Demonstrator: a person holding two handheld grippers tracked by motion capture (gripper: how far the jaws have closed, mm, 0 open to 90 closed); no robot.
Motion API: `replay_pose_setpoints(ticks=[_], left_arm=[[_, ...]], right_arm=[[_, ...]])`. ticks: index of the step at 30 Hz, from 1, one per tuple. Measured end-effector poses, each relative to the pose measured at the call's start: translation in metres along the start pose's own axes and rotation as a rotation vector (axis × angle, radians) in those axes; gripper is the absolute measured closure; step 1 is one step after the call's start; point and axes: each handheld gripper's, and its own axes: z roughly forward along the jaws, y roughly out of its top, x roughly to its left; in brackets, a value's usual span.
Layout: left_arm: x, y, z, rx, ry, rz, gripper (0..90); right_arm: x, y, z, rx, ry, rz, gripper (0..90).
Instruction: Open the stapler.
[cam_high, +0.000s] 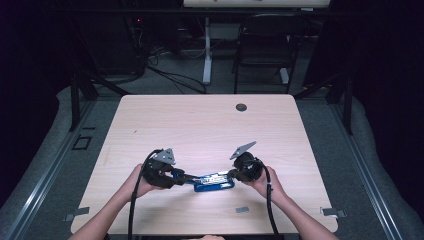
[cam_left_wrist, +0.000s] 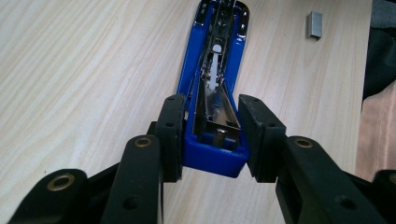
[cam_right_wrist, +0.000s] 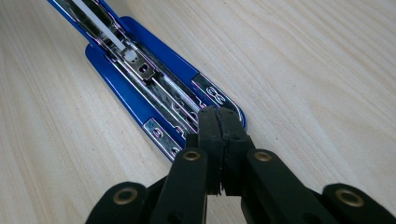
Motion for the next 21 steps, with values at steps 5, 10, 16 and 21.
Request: replay_pose_setpoints(ticks=[5,10,16,21], left_arm=[[0.002,-0.005,0.002,0.021,-0.004,-0.003,62.8],[0.006,-0.010,0.005,0.038,-0.010,-0.011,62.2],[0.007,-0.013,0.010,0.095,-0.001,0.006,61.9],[0.011,-0.019,0.017,0.135,-0.006,-0.006,62.3]], right_arm=[[0.000,0.000,0.000,0.006,0.000,-0.003,89.8],[-0.001,0.000,0.000,0.006,0.001,-0.002,89.8],[-0.001,0.000,0.000,0.006,0.000,0.000,89.7],[-0.001,0.000,0.000,0.005,0.000,-0.001,89.7]])
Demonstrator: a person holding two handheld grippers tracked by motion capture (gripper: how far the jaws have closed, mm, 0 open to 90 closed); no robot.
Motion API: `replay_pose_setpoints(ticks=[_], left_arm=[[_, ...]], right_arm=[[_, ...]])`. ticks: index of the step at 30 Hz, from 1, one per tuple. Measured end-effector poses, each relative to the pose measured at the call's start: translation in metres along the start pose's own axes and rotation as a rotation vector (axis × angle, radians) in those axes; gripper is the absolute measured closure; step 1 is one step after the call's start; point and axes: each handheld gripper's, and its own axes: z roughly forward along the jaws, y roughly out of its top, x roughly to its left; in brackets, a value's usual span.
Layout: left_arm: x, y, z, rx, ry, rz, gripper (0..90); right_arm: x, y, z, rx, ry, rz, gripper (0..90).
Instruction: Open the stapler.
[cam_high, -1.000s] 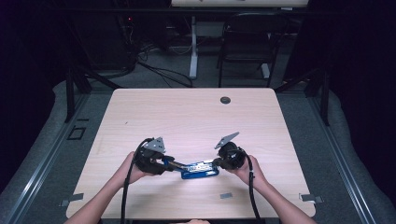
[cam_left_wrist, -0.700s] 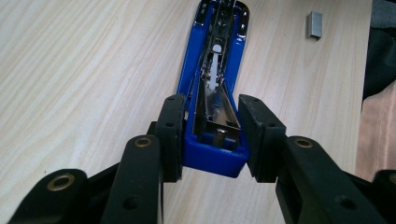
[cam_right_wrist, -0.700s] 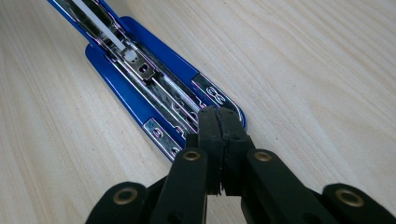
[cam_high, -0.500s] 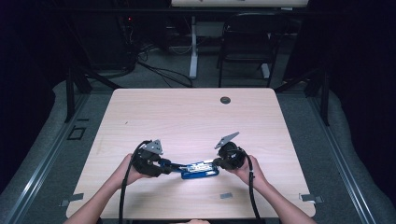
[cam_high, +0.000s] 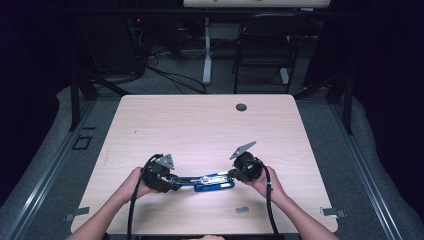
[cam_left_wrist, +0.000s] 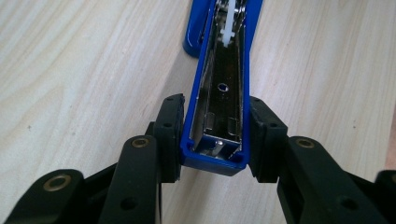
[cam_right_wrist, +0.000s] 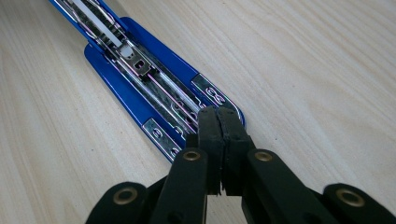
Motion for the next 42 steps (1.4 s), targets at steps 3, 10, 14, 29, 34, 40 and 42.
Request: replay_pose_setpoints(ticks=[3,10,14,29,34,40,42], left_arm=[[0.001,-0.001,0.002,0.012,-0.003,-0.004,62.5],[0.005,-0.003,0.007,0.030,-0.018,-0.022,62.3],[0.007,-0.005,0.011,0.041,-0.029,-0.028,62.3],[0.009,-0.005,0.011,0.053,-0.041,-0.027,62.3],[0.010,-0.005,0.011,0.053,-0.040,-0.028,62.3],[0.010,-0.005,0.011,0.053,-0.041,-0.028,62.2],[0.010,-0.005,0.011,0.053,-0.039,-0.028,62.2]], right_arm=[[0.000,0.000,0.000,0.000,0.001,0.000,89.7],[0.000,0.000,0.000,-0.007,0.006,0.009,89.6],[-0.002,-0.001,0.000,-0.004,0.008,0.008,89.7],[0.028,0.021,0.003,-0.062,0.028,-0.053,88.5],[0.043,0.035,0.017,-0.062,0.065,-0.091,88.3],[0.051,0.046,0.033,-0.075,0.119,-0.098,87.2],[0.053,0.048,0.038,-0.066,0.122,-0.111,87.0]])
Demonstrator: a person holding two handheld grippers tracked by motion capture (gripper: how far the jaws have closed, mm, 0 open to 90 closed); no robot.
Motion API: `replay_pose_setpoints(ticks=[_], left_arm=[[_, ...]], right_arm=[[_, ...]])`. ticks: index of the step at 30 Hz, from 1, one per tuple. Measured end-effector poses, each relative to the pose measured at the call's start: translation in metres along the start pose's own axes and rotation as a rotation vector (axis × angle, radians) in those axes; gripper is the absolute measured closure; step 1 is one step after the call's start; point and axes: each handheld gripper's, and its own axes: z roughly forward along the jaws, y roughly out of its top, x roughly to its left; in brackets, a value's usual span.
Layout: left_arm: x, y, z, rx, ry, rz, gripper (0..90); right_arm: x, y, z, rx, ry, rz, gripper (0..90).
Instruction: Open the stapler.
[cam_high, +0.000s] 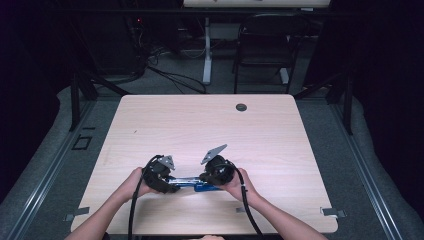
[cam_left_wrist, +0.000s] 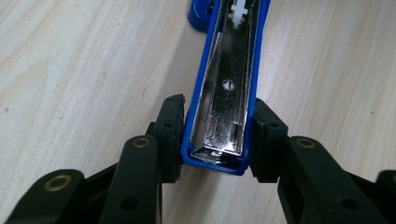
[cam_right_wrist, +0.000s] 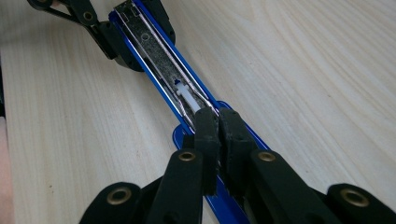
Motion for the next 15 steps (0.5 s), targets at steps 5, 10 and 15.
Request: replay_pose_setpoints(ticks=[5,10,15], left_arm=[[0.0003,-0.0001,0.0002,0.000,-0.001,0.001,62.1],[0.0001,0.0000,0.0003,0.001,0.002,0.001,62.0],[-0.0015,0.0015,-0.0019,-0.007,0.016,0.006,60.7]], right_arm=[[0.0010,0.0014,0.0044,-0.007,0.004,0.002,87.1],[0.0007,0.0022,0.0078,-0.017,0.018,0.005,87.5],[0.0023,0.0033,0.0088,-0.016,0.007,-0.007,89.0]])
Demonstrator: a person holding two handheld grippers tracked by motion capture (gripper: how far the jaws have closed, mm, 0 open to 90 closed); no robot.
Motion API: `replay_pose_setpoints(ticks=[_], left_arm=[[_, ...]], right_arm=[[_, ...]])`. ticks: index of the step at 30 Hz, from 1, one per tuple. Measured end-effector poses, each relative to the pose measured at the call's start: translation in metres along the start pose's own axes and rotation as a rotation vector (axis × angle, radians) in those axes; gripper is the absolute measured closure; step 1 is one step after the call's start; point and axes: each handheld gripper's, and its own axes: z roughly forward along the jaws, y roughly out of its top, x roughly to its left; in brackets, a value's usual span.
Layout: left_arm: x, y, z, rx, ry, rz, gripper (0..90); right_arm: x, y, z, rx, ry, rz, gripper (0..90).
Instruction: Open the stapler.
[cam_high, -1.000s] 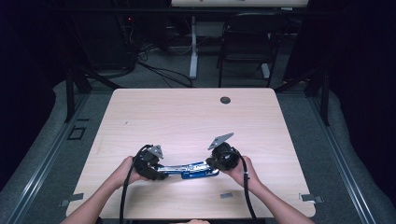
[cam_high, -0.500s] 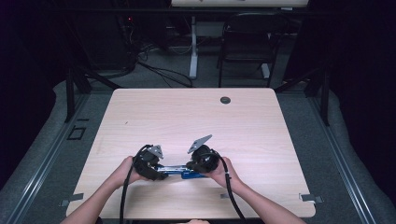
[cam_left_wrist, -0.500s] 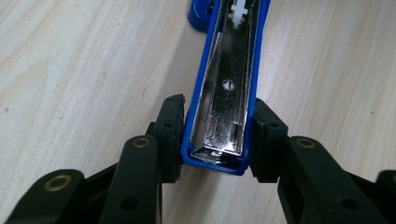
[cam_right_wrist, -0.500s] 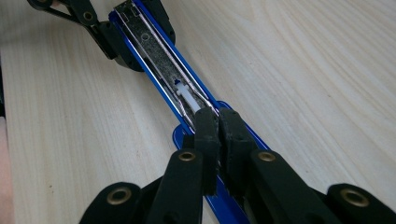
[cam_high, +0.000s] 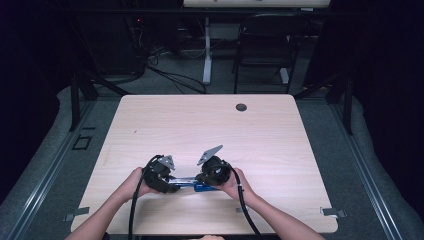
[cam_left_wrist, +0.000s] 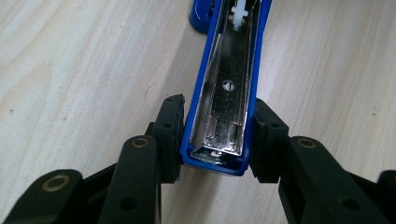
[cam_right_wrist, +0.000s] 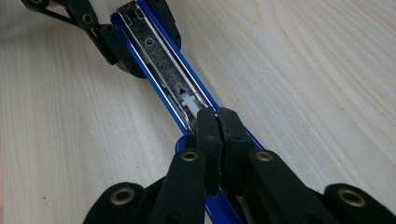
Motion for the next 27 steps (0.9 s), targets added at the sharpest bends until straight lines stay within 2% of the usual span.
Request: replay_pose_setpoints(ticks=[1,4,6,8,9,10,11,13,14,17,22,27], left_arm=[[-0.002,0.002,-0.002,-0.021,0.008,0.005,58.6],[-0.002,0.004,-0.006,-0.035,0.012,0.006,55.7],[-0.004,0.005,-0.013,-0.073,0.025,0.013,54.9],[-0.005,0.005,-0.020,-0.125,0.044,0.002,56.1],[-0.005,0.005,-0.020,-0.125,0.044,0.002,57.4],[-0.006,0.005,-0.026,-0.162,0.052,0.010,59.1],[-0.006,0.005,-0.026,-0.172,0.047,0.011,62.2],[-0.006,0.005,-0.026,-0.154,0.051,0.018,64.8],[-0.006,0.004,-0.020,-0.120,0.053,0.032,66.2],[-0.006,0.003,-0.012,-0.081,0.048,0.035,67.3],[-0.004,0.003,-0.012,-0.090,0.036,0.033,68.9],[-0.004,0.002,-0.012,-0.085,0.038,0.034,69.0]], right_arm=[[-0.001,0.000,-0.001,0.009,0.002,-0.006,89.0],[-0.001,0.000,0.000,0.002,0.004,0.000,89.0],[-0.001,0.000,-0.001,0.006,0.002,-0.005,89.0],[-0.001,0.000,0.000,0.002,0.003,-0.004,89.0],[-0.001,0.000,0.000,0.002,0.003,-0.004,89.0],[0.000,0.000,0.000,0.003,0.002,-0.003,89.1],[0.000,0.000,0.000,0.003,0.001,-0.003,89.1],[0.000,0.000,0.000,0.003,0.001,-0.002,89.0],[0.000,0.000,0.000,0.004,0.000,-0.002,88.9],[0.000,0.000,-0.001,0.008,0.002,-0.001,88.5],[-0.002,0.000,-0.004,0.021,-0.001,-0.005,88.2],[-0.009,-0.001,-0.014,0.008,-0.006,0.014,84.8]])
